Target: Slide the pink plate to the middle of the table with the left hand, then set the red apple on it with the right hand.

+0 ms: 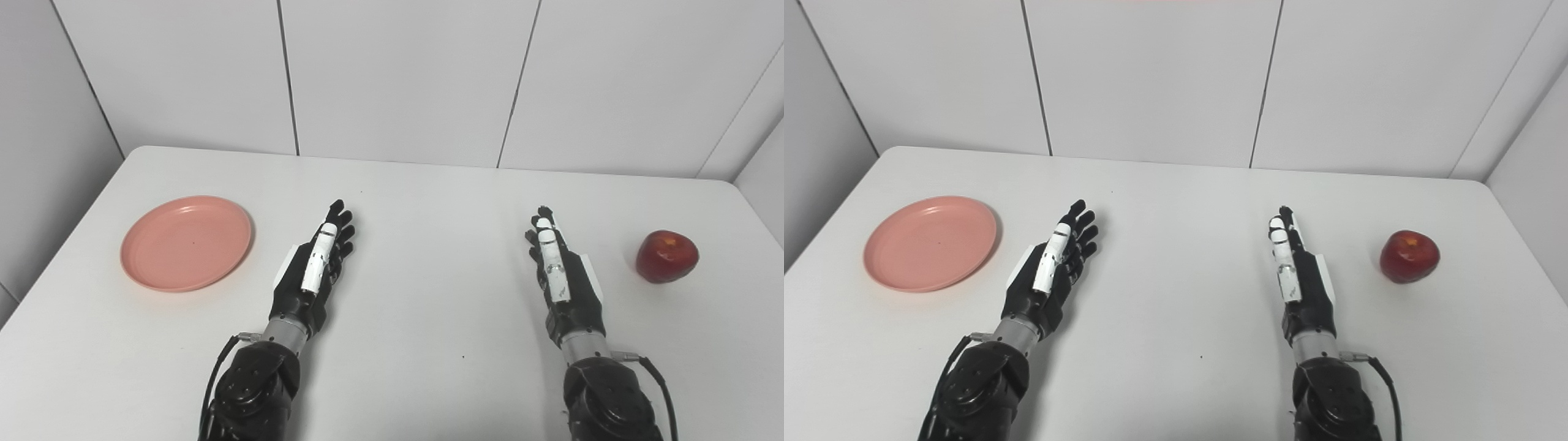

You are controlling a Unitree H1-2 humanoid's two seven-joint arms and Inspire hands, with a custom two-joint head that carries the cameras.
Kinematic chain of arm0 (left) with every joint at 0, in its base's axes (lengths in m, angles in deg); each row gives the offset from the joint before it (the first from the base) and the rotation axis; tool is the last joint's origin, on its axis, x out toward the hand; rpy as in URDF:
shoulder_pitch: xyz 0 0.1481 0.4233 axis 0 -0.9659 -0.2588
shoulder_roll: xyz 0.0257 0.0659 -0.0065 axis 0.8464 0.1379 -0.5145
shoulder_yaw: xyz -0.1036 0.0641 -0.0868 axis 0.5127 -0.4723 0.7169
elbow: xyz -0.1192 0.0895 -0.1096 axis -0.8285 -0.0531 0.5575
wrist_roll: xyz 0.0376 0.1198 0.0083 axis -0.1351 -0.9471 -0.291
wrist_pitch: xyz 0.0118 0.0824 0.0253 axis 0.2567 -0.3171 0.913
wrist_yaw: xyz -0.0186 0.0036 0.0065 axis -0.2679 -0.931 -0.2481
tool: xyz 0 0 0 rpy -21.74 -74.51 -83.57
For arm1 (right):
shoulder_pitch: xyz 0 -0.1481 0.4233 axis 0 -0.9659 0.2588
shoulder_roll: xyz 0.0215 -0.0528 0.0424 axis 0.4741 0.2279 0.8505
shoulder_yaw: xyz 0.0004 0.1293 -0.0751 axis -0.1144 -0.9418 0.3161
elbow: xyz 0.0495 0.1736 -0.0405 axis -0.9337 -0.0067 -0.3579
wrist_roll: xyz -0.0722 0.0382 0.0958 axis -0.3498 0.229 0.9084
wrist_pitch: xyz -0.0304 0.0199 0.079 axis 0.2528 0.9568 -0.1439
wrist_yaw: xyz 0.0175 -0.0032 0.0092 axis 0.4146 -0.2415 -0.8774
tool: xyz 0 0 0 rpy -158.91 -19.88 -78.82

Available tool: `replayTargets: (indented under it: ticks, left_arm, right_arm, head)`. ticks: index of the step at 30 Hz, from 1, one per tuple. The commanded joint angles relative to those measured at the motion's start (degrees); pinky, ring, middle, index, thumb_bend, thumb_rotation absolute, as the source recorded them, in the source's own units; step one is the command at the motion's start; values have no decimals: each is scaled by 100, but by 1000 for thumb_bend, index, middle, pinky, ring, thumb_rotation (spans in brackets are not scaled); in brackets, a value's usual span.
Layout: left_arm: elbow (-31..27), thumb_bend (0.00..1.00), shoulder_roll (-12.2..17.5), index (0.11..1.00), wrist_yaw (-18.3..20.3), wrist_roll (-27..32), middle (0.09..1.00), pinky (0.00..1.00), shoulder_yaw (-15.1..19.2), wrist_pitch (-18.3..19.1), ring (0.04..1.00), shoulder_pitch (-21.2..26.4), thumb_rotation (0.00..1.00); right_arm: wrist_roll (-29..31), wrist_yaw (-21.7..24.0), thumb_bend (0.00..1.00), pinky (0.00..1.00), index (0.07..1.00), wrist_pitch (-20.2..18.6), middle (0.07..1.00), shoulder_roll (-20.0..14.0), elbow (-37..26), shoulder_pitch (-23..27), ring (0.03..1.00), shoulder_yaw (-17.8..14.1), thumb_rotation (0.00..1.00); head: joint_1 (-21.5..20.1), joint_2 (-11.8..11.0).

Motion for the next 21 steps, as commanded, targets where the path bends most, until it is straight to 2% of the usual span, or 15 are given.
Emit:
replayTargets:
  ticks: [1, 8, 12, 16, 21]
  left_arm:
    - [-111, 410, -36, 983, 34, 6, 998, 1000, 19, -145, 987, 224, 1000]
    - [-113, 435, -72, 981, -8, 2, 994, 998, 45, -100, 983, 249, 993]
    - [-105, 465, -90, 978, -29, -4, 991, 992, 60, -94, 983, 262, 890]
    - [-90, 470, -72, 978, -31, -44, 993, 995, 54, -130, 986, 265, 864]
    - [-116, 503, -80, 967, -38, -85, 987, 988, 58, -145, 982, 249, 777]
  right_arm:
    - [21, -35, 234, 1000, 980, 394, 974, 34, -96, 139, 960, -31, 1000]
    - [40, -7, 252, 1000, 988, 363, 980, 31, -110, 146, 968, -32, 1000]
    - [4, -23, 281, 1000, 990, 295, 980, 27, -138, 145, 964, -24, 1000]
    - [-16, -20, 285, 1000, 988, 345, 975, 17, -127, 146, 959, -13, 1000]
    - [-39, -11, 289, 1000, 988, 325, 974, -1, -143, 139, 959, 2, 1000]
  head:
    - [4, -9]
    - [6, -10]
    - [6, -10]
    - [13, -13]
    - [13, -9]
